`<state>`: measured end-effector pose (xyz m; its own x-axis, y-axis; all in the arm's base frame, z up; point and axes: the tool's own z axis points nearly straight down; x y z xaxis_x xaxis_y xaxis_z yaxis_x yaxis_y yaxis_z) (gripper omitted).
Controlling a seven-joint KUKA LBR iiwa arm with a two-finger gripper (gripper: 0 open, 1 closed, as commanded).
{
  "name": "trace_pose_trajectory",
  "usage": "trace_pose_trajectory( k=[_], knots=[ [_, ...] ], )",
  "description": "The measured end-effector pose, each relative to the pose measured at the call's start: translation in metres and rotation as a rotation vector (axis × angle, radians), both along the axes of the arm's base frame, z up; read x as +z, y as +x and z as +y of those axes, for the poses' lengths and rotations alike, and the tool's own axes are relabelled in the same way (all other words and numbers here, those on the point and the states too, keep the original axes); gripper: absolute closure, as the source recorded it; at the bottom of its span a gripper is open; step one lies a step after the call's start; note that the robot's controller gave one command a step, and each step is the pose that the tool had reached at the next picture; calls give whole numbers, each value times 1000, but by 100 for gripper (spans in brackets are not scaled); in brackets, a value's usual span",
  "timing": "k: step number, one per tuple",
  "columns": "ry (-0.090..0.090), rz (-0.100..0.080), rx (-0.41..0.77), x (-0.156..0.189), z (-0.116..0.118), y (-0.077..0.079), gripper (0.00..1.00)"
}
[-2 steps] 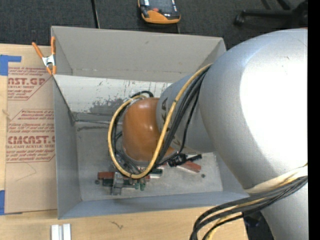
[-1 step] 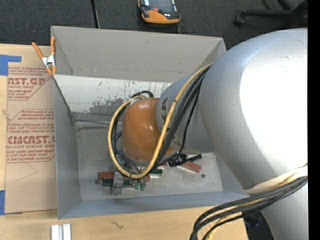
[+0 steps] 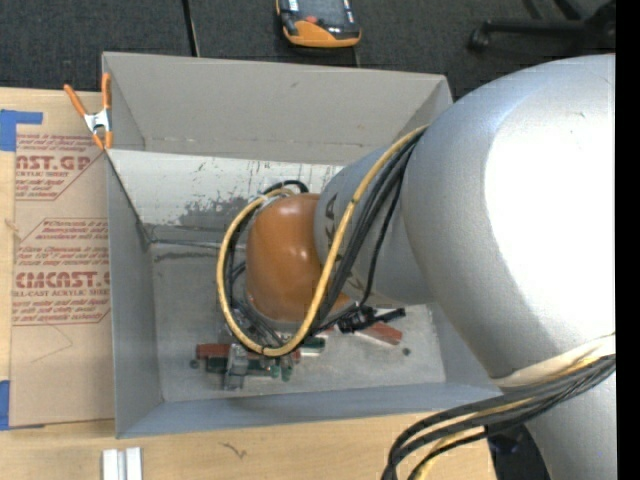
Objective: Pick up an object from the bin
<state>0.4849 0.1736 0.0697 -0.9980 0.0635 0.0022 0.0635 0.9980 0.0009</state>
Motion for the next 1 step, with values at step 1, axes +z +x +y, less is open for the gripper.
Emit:
trace_pose_trajectory(
  k=[1],
  knots=[
    [-1,0,0,9,0,0,100]
  ],
)
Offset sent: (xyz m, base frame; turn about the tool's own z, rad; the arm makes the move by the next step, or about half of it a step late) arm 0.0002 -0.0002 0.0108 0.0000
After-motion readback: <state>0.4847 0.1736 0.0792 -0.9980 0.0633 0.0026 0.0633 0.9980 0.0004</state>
